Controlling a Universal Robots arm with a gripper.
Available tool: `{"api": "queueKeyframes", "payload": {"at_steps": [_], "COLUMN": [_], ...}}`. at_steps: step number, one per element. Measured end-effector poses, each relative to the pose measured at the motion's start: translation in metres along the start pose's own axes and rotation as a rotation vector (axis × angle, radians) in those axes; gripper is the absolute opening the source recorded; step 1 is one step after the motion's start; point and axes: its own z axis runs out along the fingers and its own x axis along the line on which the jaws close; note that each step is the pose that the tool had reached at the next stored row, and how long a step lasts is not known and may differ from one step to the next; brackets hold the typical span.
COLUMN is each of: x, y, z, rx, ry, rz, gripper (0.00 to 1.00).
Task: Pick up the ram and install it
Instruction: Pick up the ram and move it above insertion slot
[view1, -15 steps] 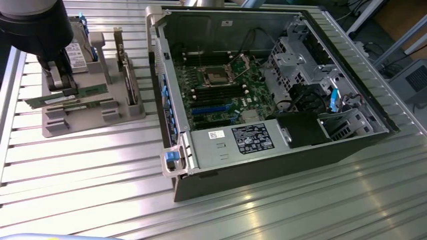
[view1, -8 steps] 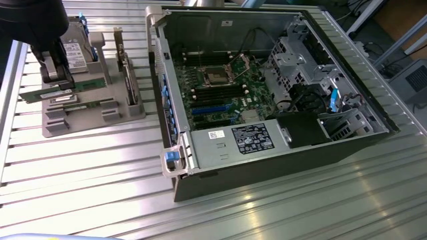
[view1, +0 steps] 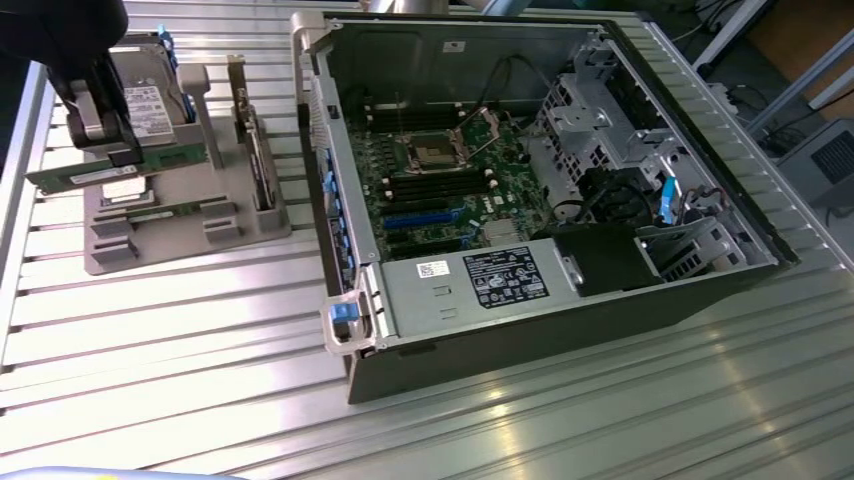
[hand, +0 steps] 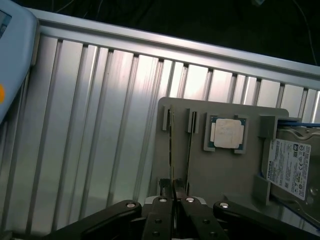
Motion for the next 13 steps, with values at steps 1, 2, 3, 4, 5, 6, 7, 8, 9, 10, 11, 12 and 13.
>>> {"api": "queueKeyframes", "payload": {"at_steps": [1,2,3,4,5,6,7,8,9,10,11,12,13], "x": [0.000,0.000,0.000,0.000,0.000,0.000,0.000,0.000,0.000,0.000,0.000,0.000,0.000], "y": [0.0001,0.0001,0.0002,0.0002,0.0003,0.0004,0.0004,0.0005,0.0005,0.0006,0.0006,0.0007,0.0007], "z": [-0.0016,-0.0032,-0.0045,-0.0055,-0.0066,-0.0084,-0.0094,-0.0106,-0.0119,-0.0129,-0.0139,-0.0152,-0.0165], "rx": [0.0000,0.0000,-0.0001,0.0000,0.0000,0.0000,0.0000,0.0000,-0.0001,-0.0001,-0.0001,-0.0001,0.0000], "ry": [0.0000,0.0000,0.0000,0.0000,0.0000,0.0000,0.0000,0.0000,0.0001,0.0000,0.0000,0.0000,0.0000], "rz": [0.000,0.000,0.000,0.000,0.000,0.000,0.000,0.000,0.000,0.000,0.000,0.000,0.000], "gripper": [0.13,0.13,0.13,0.13,0.13,0.13,0.13,0.13,0.13,0.13,0.13,0.13,0.13]}}
